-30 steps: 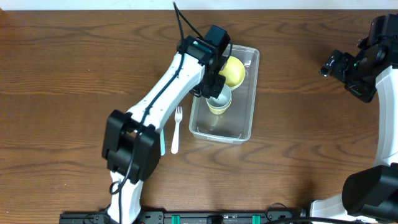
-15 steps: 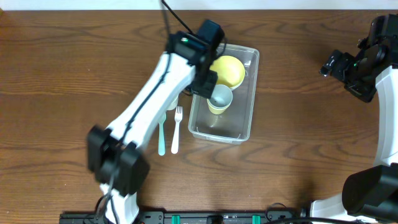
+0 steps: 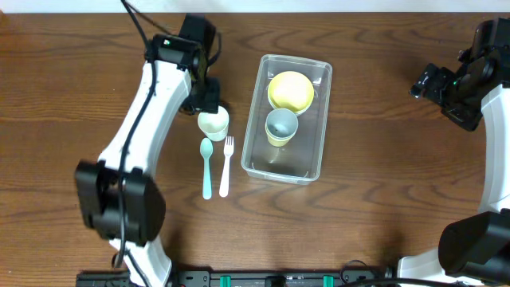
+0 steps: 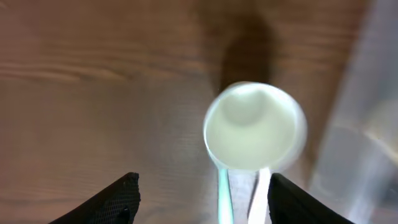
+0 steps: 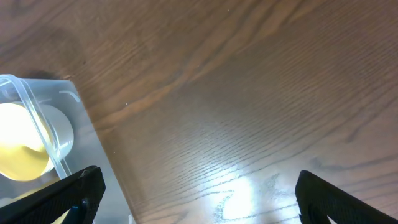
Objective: Pack container
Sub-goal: 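Move the left gripper to the white cup and grasp it, then stack the white cup onto the grey cup in the container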
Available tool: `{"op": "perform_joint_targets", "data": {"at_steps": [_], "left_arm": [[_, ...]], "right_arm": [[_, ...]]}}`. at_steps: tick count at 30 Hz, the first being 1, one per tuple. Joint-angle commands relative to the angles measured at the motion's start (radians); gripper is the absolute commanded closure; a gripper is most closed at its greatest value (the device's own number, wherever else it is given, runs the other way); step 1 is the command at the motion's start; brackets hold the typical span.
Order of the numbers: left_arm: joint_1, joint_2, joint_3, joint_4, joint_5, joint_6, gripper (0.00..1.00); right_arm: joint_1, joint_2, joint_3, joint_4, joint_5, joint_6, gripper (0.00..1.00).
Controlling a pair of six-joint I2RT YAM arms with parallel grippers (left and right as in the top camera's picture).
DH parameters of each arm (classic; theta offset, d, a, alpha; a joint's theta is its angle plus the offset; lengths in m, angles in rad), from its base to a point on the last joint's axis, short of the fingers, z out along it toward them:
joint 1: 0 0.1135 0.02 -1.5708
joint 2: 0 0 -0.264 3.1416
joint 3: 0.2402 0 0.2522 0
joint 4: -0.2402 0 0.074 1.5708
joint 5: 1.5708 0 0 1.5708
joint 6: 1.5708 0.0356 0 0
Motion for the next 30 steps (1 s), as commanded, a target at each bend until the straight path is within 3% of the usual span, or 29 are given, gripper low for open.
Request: {"op": "perform_joint_targets", "data": {"at_steps": [1, 6, 7, 9, 12, 13, 23, 30], "left_arm": [[0.046, 0.05, -0.069, 0.034, 0.101, -0.013, 0.34], [0.069, 0.108, -0.112, 0.077, 0.119, -0.012, 0.35], [0.069, 0.117, -0.114, 0.082, 0.119, -0.012, 0.39], [0.069, 0.127, -0.114, 0.09, 0.119, -0.013, 0.55], [0.069, 0.122, -0.112, 0.091, 0.126, -0.012, 0.91], [0.069, 0.115, -0.111, 0.088, 0.126, -0.008, 0.94], [0.056, -0.109, -0.016, 0.042, 0.126, 0.006, 0.94], [-0.122, -0.299, 0.038, 0.037, 0.166, 0.006, 0.94]], "right_arm": [[-0.006, 0.004, 0.001, -0.001, 0.003, -0.001, 0.01], [-0.006, 0.004, 0.001, -0.001, 0.003, -0.001, 0.01], [-0.006, 0.004, 0.001, -0.001, 0.003, -0.001, 0.01], [-0.006, 0.004, 0.001, -0.001, 0.003, -0.001, 0.01], [-0.006, 0.004, 0.001, -0.001, 0.003, -0.001, 0.01], [-0.006, 0.004, 0.001, -0.001, 0.003, -0.001, 0.01], [-0.006, 0.004, 0.001, -0.001, 0.003, -0.001, 0.01], [-0.006, 0.004, 0.001, -0.001, 0.003, -0.001, 0.01]]}}
